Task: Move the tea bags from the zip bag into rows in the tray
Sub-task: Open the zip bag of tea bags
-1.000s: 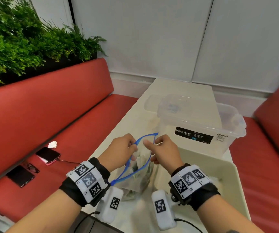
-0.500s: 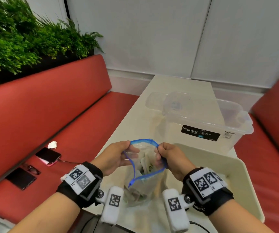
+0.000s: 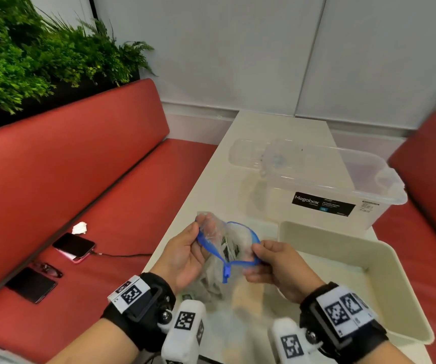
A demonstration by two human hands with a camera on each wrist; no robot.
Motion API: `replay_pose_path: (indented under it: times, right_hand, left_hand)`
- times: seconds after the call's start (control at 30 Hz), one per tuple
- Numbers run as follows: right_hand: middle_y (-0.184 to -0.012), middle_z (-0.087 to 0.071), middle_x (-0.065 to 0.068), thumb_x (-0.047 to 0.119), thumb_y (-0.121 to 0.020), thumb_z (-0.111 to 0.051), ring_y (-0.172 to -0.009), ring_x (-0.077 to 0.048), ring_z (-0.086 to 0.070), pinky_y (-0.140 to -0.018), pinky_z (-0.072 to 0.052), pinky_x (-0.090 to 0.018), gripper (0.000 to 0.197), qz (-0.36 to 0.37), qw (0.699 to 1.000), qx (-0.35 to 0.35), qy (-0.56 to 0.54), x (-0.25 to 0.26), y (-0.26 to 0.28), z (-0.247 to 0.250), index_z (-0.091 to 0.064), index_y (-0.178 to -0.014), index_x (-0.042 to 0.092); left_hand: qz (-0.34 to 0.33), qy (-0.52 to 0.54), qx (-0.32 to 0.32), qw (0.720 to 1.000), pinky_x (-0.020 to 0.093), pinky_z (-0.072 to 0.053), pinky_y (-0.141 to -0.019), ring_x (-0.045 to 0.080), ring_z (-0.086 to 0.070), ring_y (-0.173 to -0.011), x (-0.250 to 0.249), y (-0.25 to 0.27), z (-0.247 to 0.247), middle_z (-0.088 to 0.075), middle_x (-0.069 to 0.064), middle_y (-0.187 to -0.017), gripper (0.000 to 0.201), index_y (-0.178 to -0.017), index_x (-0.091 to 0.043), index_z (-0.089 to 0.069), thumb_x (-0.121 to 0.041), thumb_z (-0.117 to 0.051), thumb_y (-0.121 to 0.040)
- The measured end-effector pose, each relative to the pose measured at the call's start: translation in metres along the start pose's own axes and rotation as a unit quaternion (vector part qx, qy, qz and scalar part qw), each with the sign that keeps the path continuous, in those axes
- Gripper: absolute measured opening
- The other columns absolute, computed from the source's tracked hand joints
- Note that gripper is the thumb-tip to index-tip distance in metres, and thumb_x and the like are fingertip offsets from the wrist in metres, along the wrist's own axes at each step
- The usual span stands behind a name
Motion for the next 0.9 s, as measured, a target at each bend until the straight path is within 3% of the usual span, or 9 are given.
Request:
replay_pose_path:
  times: [0.07, 0.17, 0.27, 0.33, 0.43, 0.53, 0.67, 0.83, 0.9]
  right_hand:
    - [-0.065, -0.067, -0.005, 0.007, -0.100, -0.038, -0.054, -0.014, -0.067, -0.051, -0.056, -0.023, 0.026, 0.010, 0.993, -0.001, -0.119, 0.006, -0.006, -0.006, -0.054, -0.080, 0.008]
    - [-0.073, -0.068, -0.010, 0.006, -0.101, -0.031, -0.064, -0.017, -0.070, -0.055, -0.058, -0.026, 0.031, 0.016, 0.959, 0.024, -0.284, 0.010, -0.009, -0.015, -0.055, -0.080, 0.009]
    - [-0.072, -0.068, -0.015, 0.008, -0.101, -0.029, -0.066, -0.023, -0.071, -0.057, -0.059, -0.032, 0.048, 0.011, 0.914, 0.027, -0.405, 0.006, -0.013, -0.022, -0.064, -0.068, 0.004]
    - [-0.069, -0.068, -0.017, 0.009, -0.102, -0.029, -0.062, -0.026, -0.071, -0.056, -0.059, -0.034, 0.044, 0.012, 0.892, -0.003, -0.453, 0.001, -0.015, -0.023, -0.061, -0.073, 0.002]
    - [-0.063, -0.066, -0.015, 0.012, -0.103, -0.027, -0.059, -0.025, -0.070, -0.054, -0.059, -0.036, 0.034, 0.015, 0.873, -0.033, -0.487, -0.007, -0.019, -0.022, -0.051, -0.079, 0.005]
    - [-0.061, -0.064, -0.014, 0.015, -0.103, -0.027, -0.060, -0.026, -0.070, -0.057, -0.059, -0.039, 0.034, 0.012, 0.873, -0.043, -0.486, -0.012, -0.022, -0.024, -0.050, -0.080, 0.006]
    - [-0.061, -0.063, -0.013, 0.018, -0.103, -0.027, -0.055, -0.024, -0.069, -0.056, -0.058, -0.041, 0.035, -0.003, 0.874, -0.049, -0.483, -0.013, -0.026, -0.025, -0.051, -0.081, 0.006]
    - [-0.048, -0.054, -0.007, 0.021, -0.103, -0.028, -0.044, -0.021, -0.061, -0.049, -0.058, -0.034, 0.038, -0.037, 0.879, -0.070, -0.470, -0.015, -0.026, -0.021, -0.049, -0.075, 0.008]
    - [-0.048, -0.049, -0.007, 0.022, -0.102, -0.030, -0.045, -0.021, -0.058, -0.059, -0.057, -0.036, 0.037, -0.046, 0.894, -0.068, -0.441, -0.019, -0.024, -0.018, -0.046, -0.071, 0.009]
  left_hand:
    - [0.004, -0.019, -0.004, 1.000, 0.026, -0.054, -0.079, 0.010, -0.070, -0.075, 0.003, -0.004, 0.008, -0.073, 0.005, -0.086, 0.030, -0.104, -0.006, -0.062, -0.015, -0.034, -0.100]
    - [0.007, -0.065, -0.006, 0.998, 0.023, -0.058, -0.074, 0.008, -0.069, -0.078, 0.009, -0.005, 0.019, -0.072, 0.004, -0.091, 0.032, -0.110, -0.005, -0.061, -0.016, -0.033, -0.101]
    - [0.024, -0.148, -0.014, 0.989, 0.025, -0.056, -0.075, 0.010, -0.068, -0.084, 0.015, -0.004, 0.028, -0.071, 0.003, -0.098, 0.033, -0.113, -0.007, -0.060, -0.021, -0.032, -0.101]
    - [0.034, -0.237, -0.035, 0.970, 0.027, -0.050, -0.075, 0.012, -0.063, -0.085, 0.015, -0.003, 0.033, -0.066, 0.000, -0.102, 0.033, -0.112, -0.011, -0.060, -0.032, -0.038, -0.099]
    - [0.078, -0.334, -0.086, 0.936, 0.023, -0.038, -0.056, 0.011, -0.044, -0.061, 0.008, 0.002, 0.036, -0.048, -0.002, -0.077, 0.041, -0.085, -0.015, -0.055, -0.055, -0.050, -0.087]
    - [0.191, -0.380, -0.007, 0.905, 0.019, -0.040, -0.047, 0.009, -0.046, -0.050, 0.006, 0.012, 0.023, -0.051, -0.002, -0.063, 0.040, -0.078, -0.014, -0.054, -0.054, -0.052, -0.085]
    - [0.149, -0.333, -0.007, 0.931, 0.022, -0.053, -0.056, 0.011, -0.062, -0.060, 0.009, 0.007, 0.014, -0.063, 0.001, -0.067, 0.016, -0.086, -0.010, -0.060, -0.020, -0.051, -0.094]
    - [0.081, -0.204, -0.043, 0.975, 0.028, -0.043, -0.075, 0.012, -0.060, -0.085, 0.010, -0.004, 0.015, -0.069, 0.000, -0.088, 0.026, -0.093, -0.015, -0.062, -0.022, -0.037, -0.098]
    - [0.082, -0.147, -0.037, 0.985, 0.029, -0.041, -0.075, 0.013, -0.060, -0.082, 0.011, -0.004, 0.012, -0.068, 0.001, -0.084, 0.029, -0.082, -0.015, -0.061, -0.020, -0.036, -0.095]
Point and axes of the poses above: each hand's wrist, its own y-axis away from the middle knuckle, its own z-axis out of the back of the hand, x = y × z, the point moved 2 cm from there along -y, towards the middle knuckle
